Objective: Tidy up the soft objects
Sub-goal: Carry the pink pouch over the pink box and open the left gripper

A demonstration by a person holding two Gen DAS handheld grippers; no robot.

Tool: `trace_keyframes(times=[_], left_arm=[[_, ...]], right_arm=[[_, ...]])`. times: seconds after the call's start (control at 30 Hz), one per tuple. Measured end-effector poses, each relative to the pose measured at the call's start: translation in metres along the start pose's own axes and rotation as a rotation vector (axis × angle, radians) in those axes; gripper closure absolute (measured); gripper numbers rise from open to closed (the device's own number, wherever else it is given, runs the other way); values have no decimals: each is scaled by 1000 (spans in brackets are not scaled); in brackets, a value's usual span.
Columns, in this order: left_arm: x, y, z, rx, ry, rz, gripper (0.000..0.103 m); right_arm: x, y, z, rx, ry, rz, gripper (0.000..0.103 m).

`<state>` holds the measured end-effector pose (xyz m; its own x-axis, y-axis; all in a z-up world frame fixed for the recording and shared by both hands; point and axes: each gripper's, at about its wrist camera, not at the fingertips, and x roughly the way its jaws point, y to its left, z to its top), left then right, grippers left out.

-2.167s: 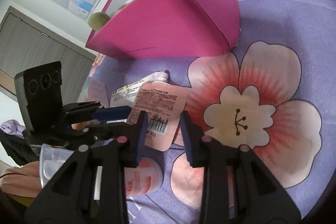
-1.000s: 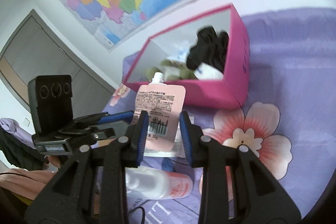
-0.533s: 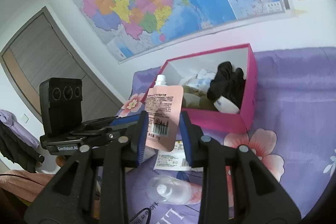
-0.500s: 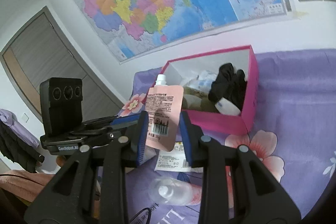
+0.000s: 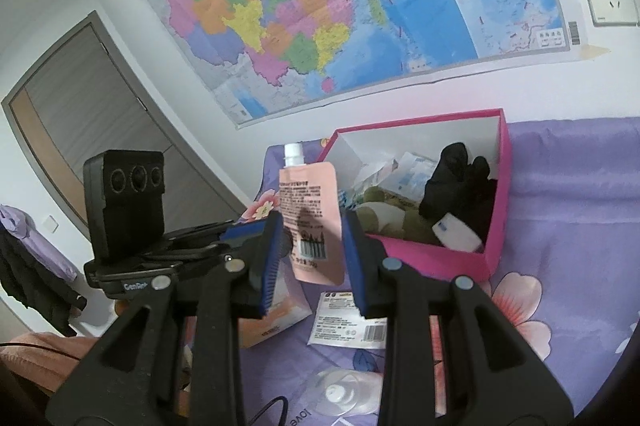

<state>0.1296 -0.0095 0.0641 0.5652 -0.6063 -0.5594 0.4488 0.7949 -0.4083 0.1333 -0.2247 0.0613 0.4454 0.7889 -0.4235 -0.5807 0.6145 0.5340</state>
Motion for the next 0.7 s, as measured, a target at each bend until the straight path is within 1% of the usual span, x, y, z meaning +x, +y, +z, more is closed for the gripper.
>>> trace_keyframes(times=[0.07,0.2,0.4,0.57,0.7], left_arm=[[-1,1,-2,3,7,0,70],[-4,4,-4,3,10,6,70],[-6,16,4,-7,12,33,70],[-2,36,20,-28,20,76,70],[9,59,33,-70,38,109,70]], right_arm=[[0,3,-2,1,6,7,69],[5,9,-3,-10,25,-4,69],[20,8,9,7,51,8,69],[46,2,27,24,92,8,70],[73,-7,41,50,126,4,70]])
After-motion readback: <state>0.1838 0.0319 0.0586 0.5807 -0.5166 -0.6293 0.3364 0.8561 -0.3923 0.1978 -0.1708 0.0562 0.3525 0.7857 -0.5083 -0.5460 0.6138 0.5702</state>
